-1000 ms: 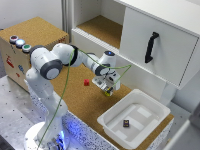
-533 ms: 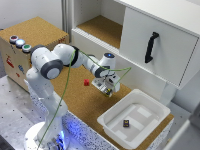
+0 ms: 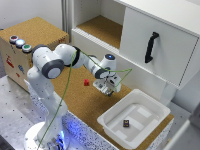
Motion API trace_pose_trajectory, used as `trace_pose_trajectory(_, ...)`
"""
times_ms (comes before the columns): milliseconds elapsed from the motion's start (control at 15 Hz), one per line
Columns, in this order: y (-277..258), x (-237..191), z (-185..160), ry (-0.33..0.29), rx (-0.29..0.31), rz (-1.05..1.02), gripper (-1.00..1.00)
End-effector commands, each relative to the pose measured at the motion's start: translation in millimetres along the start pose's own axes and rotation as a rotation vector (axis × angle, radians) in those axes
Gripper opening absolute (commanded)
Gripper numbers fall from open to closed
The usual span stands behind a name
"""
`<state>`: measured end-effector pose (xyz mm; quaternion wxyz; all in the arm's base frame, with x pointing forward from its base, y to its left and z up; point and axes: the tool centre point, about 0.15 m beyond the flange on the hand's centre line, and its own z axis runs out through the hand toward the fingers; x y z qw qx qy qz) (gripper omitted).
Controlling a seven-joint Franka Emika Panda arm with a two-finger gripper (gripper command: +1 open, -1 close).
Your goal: Go towards the yellow block and grasp it
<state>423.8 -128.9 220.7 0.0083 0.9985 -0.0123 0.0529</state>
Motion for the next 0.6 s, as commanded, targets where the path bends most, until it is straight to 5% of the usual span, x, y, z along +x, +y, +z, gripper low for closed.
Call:
trace_pose_trajectory(0, -2, 3, -32, 0.073, 0.072, -0.074, -1.00)
trace_pose_trajectory(533, -32, 13, -92, 0.114, 0.110, -0.205, -1.00)
